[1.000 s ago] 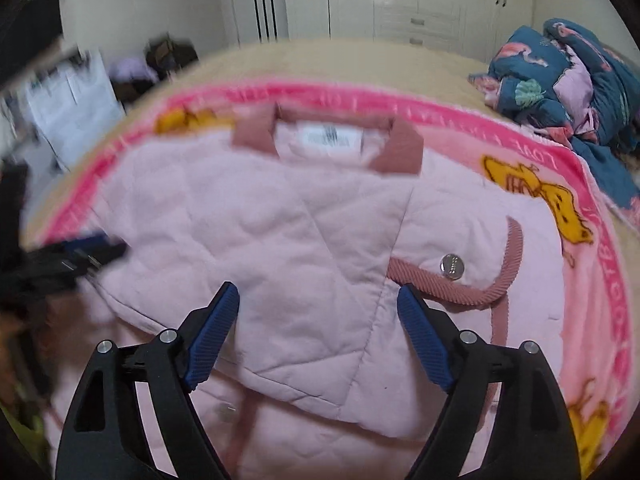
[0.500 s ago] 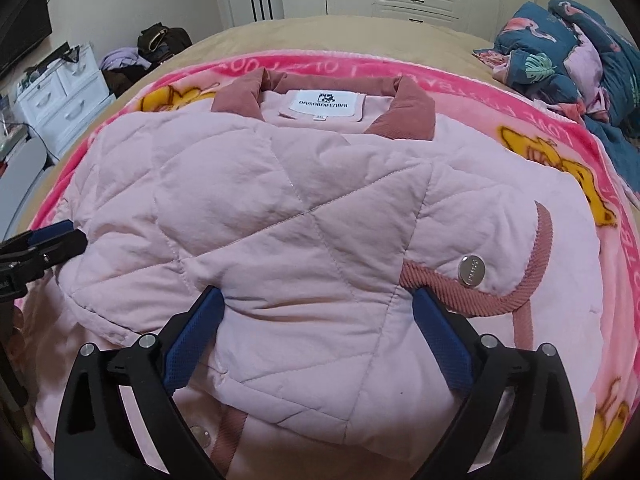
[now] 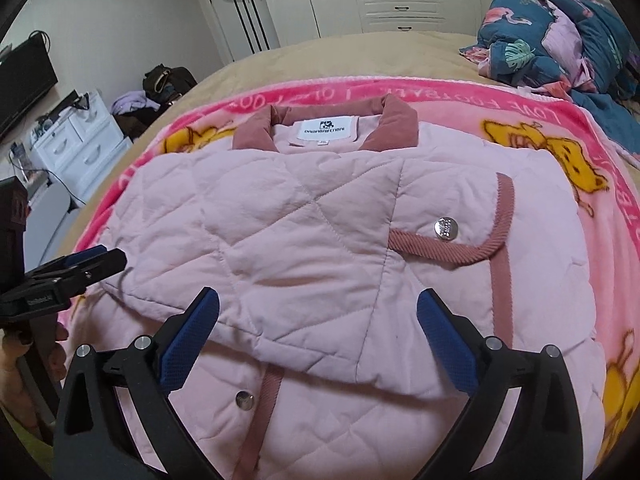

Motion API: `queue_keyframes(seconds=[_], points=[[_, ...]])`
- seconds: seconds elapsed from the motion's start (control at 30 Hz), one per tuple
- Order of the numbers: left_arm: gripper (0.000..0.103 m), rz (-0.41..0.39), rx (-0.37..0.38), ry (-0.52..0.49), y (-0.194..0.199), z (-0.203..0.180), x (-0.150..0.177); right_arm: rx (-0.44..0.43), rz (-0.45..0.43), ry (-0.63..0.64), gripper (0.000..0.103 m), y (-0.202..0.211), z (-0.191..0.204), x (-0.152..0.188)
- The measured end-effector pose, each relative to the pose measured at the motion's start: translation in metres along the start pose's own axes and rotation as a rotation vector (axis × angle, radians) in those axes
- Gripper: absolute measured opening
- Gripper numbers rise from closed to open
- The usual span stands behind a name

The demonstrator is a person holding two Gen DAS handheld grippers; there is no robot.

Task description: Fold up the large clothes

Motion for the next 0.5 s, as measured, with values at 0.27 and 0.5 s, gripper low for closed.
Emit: queue_keyframes(seconds=[0.27,0.5], points=[[0.094,-0.019,-0.003,-0.005,0.017,-0.007,-0.004,-0.037,-0.01,-0.038,0.099,0.016,0.0,0.001],[0.094,-0.043,-0.008,-0.008,0.034,-0.01,-0.008,-0.055,-0.038,-0.052,0.099,0.031,0.002,-0.003]])
Point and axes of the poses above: each gripper's, at about its wrist camera, not at the fingertips, and y roughly against the way its jaws point, z to its left, x to its underside, the point moved 2 cm from there along -y, roughly the way its jaws point, and after that the axes turned 10 degrees about -y, right-handed, at the moved point
